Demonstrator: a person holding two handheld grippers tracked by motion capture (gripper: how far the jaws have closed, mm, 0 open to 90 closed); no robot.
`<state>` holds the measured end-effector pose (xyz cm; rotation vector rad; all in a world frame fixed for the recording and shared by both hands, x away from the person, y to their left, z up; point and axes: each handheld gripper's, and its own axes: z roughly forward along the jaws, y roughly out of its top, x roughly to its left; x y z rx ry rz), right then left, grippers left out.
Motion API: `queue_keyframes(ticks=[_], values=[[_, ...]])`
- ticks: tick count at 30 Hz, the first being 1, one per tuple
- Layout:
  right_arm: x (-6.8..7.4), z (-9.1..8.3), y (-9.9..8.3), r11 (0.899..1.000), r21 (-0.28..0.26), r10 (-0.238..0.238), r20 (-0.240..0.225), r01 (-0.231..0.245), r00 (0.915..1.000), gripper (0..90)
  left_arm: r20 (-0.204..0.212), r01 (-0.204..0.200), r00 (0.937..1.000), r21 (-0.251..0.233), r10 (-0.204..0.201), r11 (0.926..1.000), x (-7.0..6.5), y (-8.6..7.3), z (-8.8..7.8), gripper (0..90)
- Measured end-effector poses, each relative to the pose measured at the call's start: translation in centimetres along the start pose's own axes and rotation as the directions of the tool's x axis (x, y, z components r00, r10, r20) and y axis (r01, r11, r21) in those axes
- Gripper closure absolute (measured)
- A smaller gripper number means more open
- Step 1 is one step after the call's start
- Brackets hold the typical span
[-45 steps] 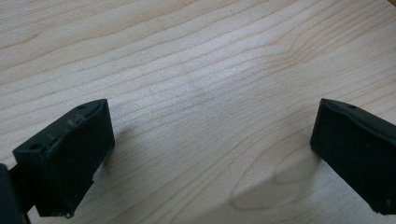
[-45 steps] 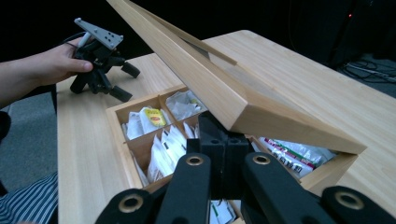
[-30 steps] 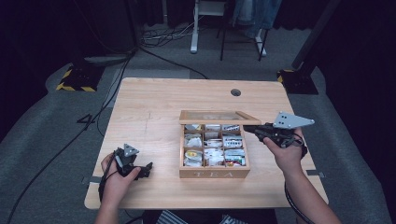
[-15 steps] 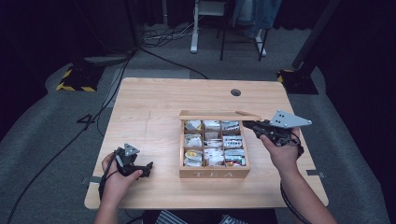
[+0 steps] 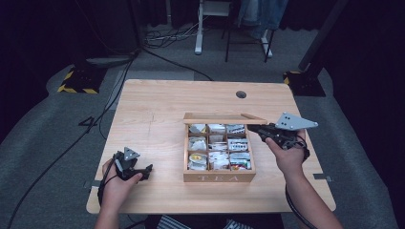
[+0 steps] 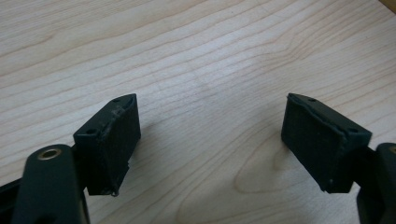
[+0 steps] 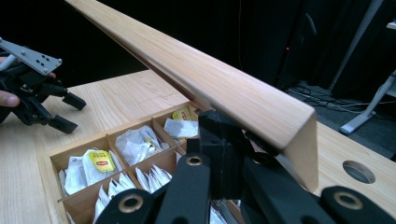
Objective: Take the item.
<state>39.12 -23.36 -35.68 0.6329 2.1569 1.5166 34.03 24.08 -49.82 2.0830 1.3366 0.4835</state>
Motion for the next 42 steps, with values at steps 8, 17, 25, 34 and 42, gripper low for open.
queue_keyframes(ticks=[8, 17, 25, 34, 42], values=[[0.1, -0.1, -0.1, 1.0, 0.002, 0.006, 0.001, -0.006, 1.0, 90.0, 0.012, -0.018, 0.9998, -0.024, 0.018, 0.9995, -0.4, 0.9, -1.3, 23.2], [0.1, -0.1, -0.2, 1.0, 0.005, 0.009, -0.007, -0.009, 0.9999, 90.0, 0.044, -0.037, 0.9983, -0.064, 0.04, 0.9973, -1.8, 2.5, -3.5, 24.5], [0.2, -0.2, -0.3, 1.0, 0.011, 0.009, -0.009, -0.008, 0.9999, 90.0, 0.113, -0.091, 0.9883, -0.108, 0.103, 0.99, -3.8, 4.7, -4.6, 23.8], [0.1, -0.2, -0.4, 1.0, 0.004, 0.011, -0.015, -0.011, 0.9998, 90.0, 0.22, -0.097, 0.9671, -0.145, 0.127, 0.9847, -5.3, 6.2, -4.9, 24.8], [0.1, -0.1, -0.3, 1.0, 0.002, 0.014, -0.017, -0.014, 0.9998, 90.0, 0.248, -0.165, 0.9471, -0.167, 0.203, 0.972, -7.7, 7.8, -5.3, 25.3]])
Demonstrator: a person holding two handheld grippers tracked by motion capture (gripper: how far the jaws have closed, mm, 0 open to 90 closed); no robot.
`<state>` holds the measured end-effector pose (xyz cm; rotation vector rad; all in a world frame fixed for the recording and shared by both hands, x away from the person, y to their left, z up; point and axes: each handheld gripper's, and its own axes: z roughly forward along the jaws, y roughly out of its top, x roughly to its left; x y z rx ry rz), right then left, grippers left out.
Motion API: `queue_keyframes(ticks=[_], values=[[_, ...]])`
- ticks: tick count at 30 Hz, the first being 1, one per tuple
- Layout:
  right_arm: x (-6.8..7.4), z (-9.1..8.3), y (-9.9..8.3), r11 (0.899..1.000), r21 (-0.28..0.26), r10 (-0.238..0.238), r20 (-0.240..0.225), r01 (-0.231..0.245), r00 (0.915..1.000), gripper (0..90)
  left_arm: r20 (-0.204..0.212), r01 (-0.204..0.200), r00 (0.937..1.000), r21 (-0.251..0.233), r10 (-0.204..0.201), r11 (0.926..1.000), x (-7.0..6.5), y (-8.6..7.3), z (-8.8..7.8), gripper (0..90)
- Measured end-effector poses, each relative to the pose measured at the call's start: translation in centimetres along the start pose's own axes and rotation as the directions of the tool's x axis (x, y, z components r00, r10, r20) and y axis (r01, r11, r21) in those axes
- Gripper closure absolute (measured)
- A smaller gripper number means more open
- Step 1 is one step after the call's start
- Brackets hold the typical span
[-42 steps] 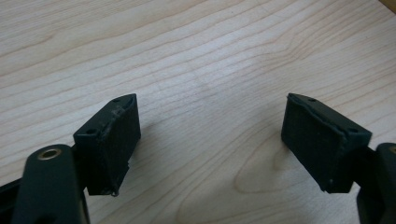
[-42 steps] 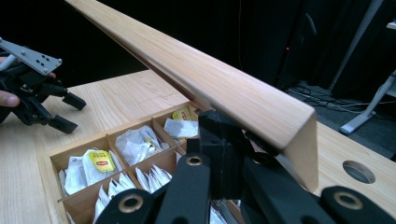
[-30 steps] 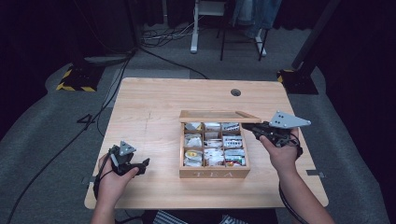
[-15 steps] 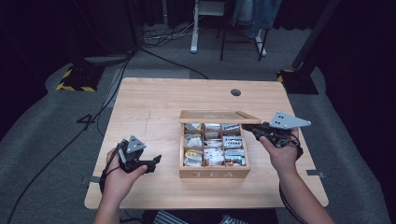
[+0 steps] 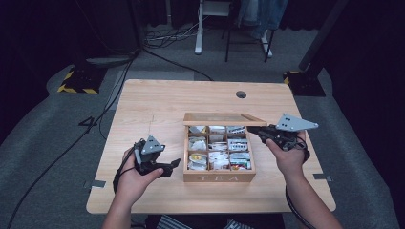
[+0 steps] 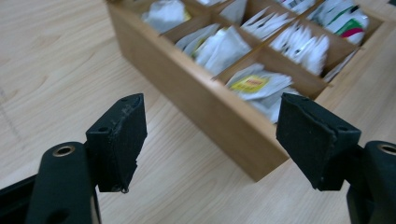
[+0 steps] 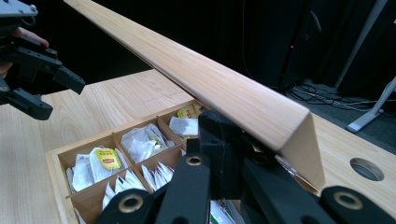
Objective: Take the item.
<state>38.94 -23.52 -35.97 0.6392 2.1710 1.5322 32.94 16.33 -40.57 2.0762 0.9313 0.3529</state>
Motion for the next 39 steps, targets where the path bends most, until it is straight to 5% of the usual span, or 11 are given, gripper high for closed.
queue_keyframes(ticks=[11, 20, 39], values=[[-0.1, 0.0, 0.0, 1.0, -0.002, 0.005, -0.006, -0.005, 1.0, 90.0, 0.093, -0.072, 0.993, -0.013, 0.073, 0.9973, -3.1, 3.0, 1.6, 26.6], [-0.1, 0.0, 0.0, 1.0, -0.001, 0.003, -0.008, -0.003, 1.0, 90.0, 0.174, -0.13, 0.9761, -0.008, 0.13, 0.9914, -5.8, 5.2, 4.4, 27.1], [-0.1, 0.0, -0.1, 1.0, -0.001, 0.002, -0.015, -0.002, 0.9999, 90.0, 0.256, -0.166, 0.9538, 0.013, 0.158, 0.986, -8.2, 7.4, 9.1, 28.0]])
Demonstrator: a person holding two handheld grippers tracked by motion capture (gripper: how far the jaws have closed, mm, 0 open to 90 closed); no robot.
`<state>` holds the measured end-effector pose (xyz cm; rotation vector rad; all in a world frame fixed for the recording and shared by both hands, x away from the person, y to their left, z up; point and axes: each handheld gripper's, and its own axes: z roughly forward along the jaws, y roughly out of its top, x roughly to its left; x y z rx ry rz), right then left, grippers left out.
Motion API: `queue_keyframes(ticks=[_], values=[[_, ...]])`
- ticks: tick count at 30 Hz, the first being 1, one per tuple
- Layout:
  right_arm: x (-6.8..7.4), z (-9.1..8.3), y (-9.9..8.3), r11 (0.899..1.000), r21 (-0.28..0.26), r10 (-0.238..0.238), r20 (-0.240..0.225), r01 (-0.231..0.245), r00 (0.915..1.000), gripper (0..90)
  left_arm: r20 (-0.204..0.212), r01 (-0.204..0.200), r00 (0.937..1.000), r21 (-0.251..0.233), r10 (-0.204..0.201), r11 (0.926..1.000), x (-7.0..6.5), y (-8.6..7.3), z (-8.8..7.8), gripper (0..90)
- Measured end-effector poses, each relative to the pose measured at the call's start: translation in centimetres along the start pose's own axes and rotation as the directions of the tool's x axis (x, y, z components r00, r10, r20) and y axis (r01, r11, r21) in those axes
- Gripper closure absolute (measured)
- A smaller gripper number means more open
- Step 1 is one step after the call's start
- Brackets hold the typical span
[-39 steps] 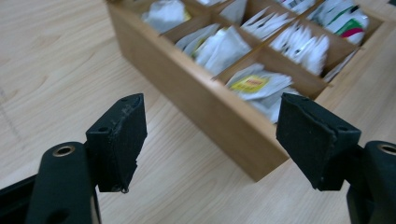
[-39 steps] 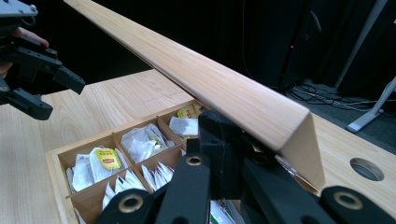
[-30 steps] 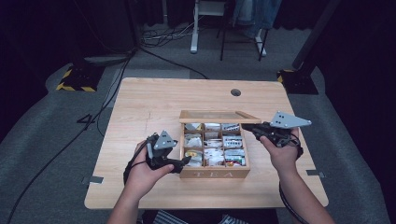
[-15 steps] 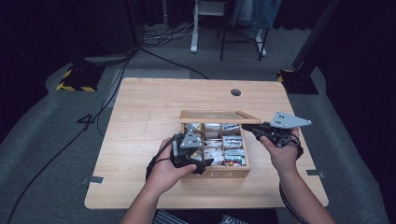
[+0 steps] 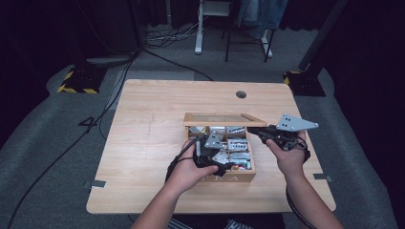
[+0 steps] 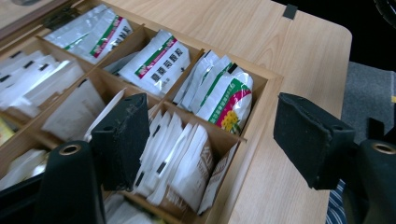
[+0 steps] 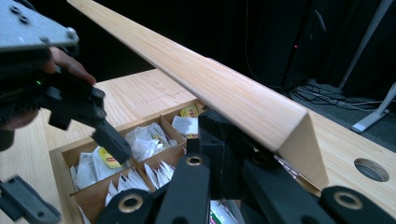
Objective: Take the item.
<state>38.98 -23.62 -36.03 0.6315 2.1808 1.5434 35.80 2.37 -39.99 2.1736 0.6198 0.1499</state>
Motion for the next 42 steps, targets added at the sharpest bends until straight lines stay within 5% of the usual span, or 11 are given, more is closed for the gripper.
queue_keyframes(ticks=[16, 21, 31, 42], values=[[0.0, 0.0, 0.0, 1.0, 0.001, -0.001, -0.004, 0.001, 1.0, 90.0, 0.087, 0.001, 0.9962, 0.048, -0.006, 0.9988, 0.3, 1.0, 4.9, 37.6], [0.0, 0.0, 0.0, 1.0, 0.004, 0.0, -0.007, 0.0, 1.0, 90.0, 0.109, -0.057, 0.9928, 0.058, 0.05, 0.9967, -0.1, 1.6, 6.0, 42.4], [-0.1, 0.0, -0.1, 1.0, 0.003, 0.001, -0.014, 0.0, 0.9999, 90.0, 0.102, -0.113, 0.9889, 0.043, 0.108, 0.9927, -0.6, 1.7, 6.1, 44.7], [-0.1, 0.0, -0.1, 1.0, 0.005, -0.002, -0.017, 0.002, 0.9999, 90.0, 0.117, -0.127, 0.9856, 0.038, 0.122, 0.9912, -1.1, 1.8, 6.1, 44.5]])
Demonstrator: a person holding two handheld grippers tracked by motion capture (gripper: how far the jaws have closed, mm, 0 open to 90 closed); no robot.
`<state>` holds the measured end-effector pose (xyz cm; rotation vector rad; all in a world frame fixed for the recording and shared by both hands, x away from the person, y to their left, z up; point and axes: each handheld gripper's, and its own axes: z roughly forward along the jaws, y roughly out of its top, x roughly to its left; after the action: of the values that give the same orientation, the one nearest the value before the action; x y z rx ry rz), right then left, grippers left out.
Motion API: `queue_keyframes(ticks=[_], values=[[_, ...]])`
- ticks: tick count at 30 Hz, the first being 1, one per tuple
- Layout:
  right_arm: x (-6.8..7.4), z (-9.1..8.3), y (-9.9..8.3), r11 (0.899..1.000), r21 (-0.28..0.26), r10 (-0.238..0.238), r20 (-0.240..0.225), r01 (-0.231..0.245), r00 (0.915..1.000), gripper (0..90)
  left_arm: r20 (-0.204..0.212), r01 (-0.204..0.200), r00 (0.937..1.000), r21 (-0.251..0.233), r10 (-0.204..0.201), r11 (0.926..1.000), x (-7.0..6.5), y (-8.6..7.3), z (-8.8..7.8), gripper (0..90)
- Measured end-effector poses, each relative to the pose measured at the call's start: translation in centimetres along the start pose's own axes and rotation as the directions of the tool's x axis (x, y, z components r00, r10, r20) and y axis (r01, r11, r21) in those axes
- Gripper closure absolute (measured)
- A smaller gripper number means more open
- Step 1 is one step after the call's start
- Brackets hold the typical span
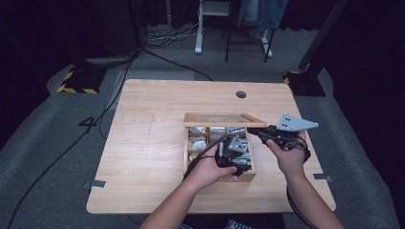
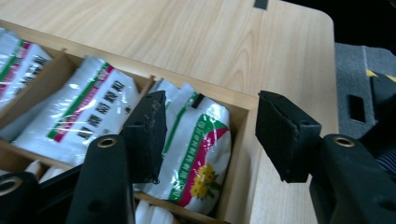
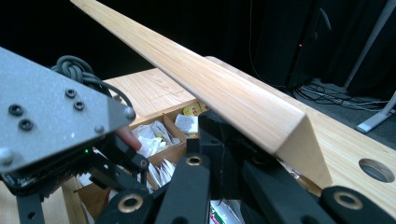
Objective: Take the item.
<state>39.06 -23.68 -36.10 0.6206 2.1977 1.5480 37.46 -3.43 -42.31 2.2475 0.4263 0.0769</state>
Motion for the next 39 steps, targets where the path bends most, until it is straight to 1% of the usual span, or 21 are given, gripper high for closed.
queue_keyframes(ticks=[2, 3, 4, 6, 8, 11, 17, 19, 22, 24, 25, 27, 28, 30, 31, 32, 33, 34, 35, 38, 39], values=[[0.0, 0.0, 0.0, 1.0, 0.0, 0.002, 0.0, -0.002, 1.0, 90.0, -0.002, -0.001, 1.0, 0.004, 0.001, 1.0, 0.0, 0.0, 0.2, 44.8], [0.0, 0.0, 0.0, 1.0, 0.0, 0.003, -0.001, -0.003, 1.0, 90.0, -0.016, -0.003, 0.9999, 0.018, 0.003, 0.9998, 0.2, -0.1, 0.4, 44.8], [0.0, 0.0, 0.0, 1.0, 0.0, 0.002, -0.002, -0.002, 1.0, 90.0, -0.02, -0.002, 0.9998, 0.018, 0.002, 0.9998, 0.3, -0.2, 0.5, 45.1], [0.0, 0.0, 0.0, 1.0, 0.0, 0.001, -0.001, -0.001, 1.0, 90.0, -0.015, -0.002, 0.9999, 0.021, 0.002, 0.9998, 0.4, -0.2, 0.5, 45.6], [0.0, 0.0, 0.0, 1.0, 0.0, 0.001, -0.002, -0.001, 1.0, 90.0, 0.002, 0.015, 0.9999, 0.028, -0.015, 0.9995, 0.4, -0.2, 0.7, 45.9], [0.0, 0.0, 0.0, 1.0, 0.0, 0.001, -0.003, -0.001, 1.0, 90.0, 0.005, 0.023, 0.9997, 0.041, -0.023, 0.9989, 0.5, -0.3, 0.7, 47.1], [0.0, 0.0, 0.0, 1.0, 0.0, 0.002, -0.004, -0.002, 1.0, 90.0, 0.011, 0.049, 0.9987, 0.037, -0.049, 0.9981, 0.7, -0.3, 0.8, 47.2], [0.0, 0.0, 0.0, 1.0, 0.0, 0.002, -0.005, -0.002, 1.0, 90.0, 0.032, 0.068, 0.9971, 0.051, -0.069, 0.9964, 0.8, -0.3, 0.7, 48.3], [0.0, 0.0, 0.0, 1.0, -0.001, 0.003, -0.007, -0.003, 1.0, 90.0, 0.033, 0.053, 0.9979, 0.051, -0.055, 0.9973, 0.7, -0.3, 0.7, 48.5], [0.0, 0.0, 0.0, 1.0, -0.002, 0.003, -0.006, -0.003, 1.0, 90.0, 0.013, 0.033, 0.9993, 0.063, -0.034, 0.9974, 0.6, -0.2, 0.4, 52.4], [0.0, 0.0, 0.0, 1.0, -0.002, 0.003, -0.006, -0.003, 1.0, 90.0, 0.0, 0.028, 0.9996, 0.064, -0.028, 0.9975, 0.6, -0.2, 0.3, 56.4], [0.0, 0.0, 0.0, 1.0, 0.0, 0.001, -0.006, -0.001, 1.0, 90.0, 0.002, 0.032, 0.9995, 0.065, -0.033, 0.9973, 0.8, -0.1, 0.0, 63.9], [0.0, 0.0, 0.0, 1.0, 0.0, 0.0, -0.006, 0.0, 1.0, 90.0, 0.011, 0.038, 0.9992, 0.062, -0.038, 0.9974, 0.8, -0.1, -0.1, 66.1], [0.0, 0.0, 0.0, 1.0, 0.0, 0.0, -0.006, 0.0, 1.0, 90.0, 0.055, 0.052, 0.997, 0.053, -0.055, 0.9973, 0.9, -0.2, -0.2, 70.1], [0.0, 0.0, 0.0, 1.0, -0.001, 0.0, -0.006, 0.0, 1.0, 90.0, 0.066, 0.047, 0.9965, 0.056, -0.051, 0.9973, 0.8, -0.2, -0.2, 70.4], [0.0, 0.0, 0.0, 1.0, -0.001, 0.001, -0.006, -0.001, 1.0, 90.0, 0.065, 0.041, 0.9969, 0.065, -0.046, 0.997, 0.8, -0.2, -0.1, 70.5], [0.0, 0.0, 0.0, 1.0, -0.001, 0.001, -0.005, -0.001, 1.0, 90.0, 0.058, 0.038, 0.9974, 0.079, -0.043, 0.9962, 0.7, -0.2, 0.0, 70.4], [0.0, 0.1, 0.0, 1.0, -0.003, 0.003, -0.006, -0.003, 1.0, 90.0, 0.058, 0.038, 0.9974, 0.079, -0.043, 0.9962, 0.7, -0.2, 0.0, 69.9], [0.0, 0.1, 0.0, 1.0, -0.001, 0.003, -0.005, -0.003, 1.0, 90.0, 0.028, 0.036, 0.9988, 0.095, -0.039, 0.9948, 0.7, -0.3, 0.3, 69.9], [0.0, 0.1, -0.1, 1.0, 0.003, 0.001, -0.004, -0.001, 1.0, 90.0, 0.022, 0.041, 0.9988, 0.11, -0.044, 0.9931, 0.9, -0.3, 0.6, 70.2], [0.0, 0.1, -0.1, 1.0, 0.003, 0.001, -0.004, -0.001, 1.0, 90.0, 0.03, 0.047, 0.9983, 0.118, -0.051, 0.9919, 1.0, -0.4, 1.0, 71.1]])
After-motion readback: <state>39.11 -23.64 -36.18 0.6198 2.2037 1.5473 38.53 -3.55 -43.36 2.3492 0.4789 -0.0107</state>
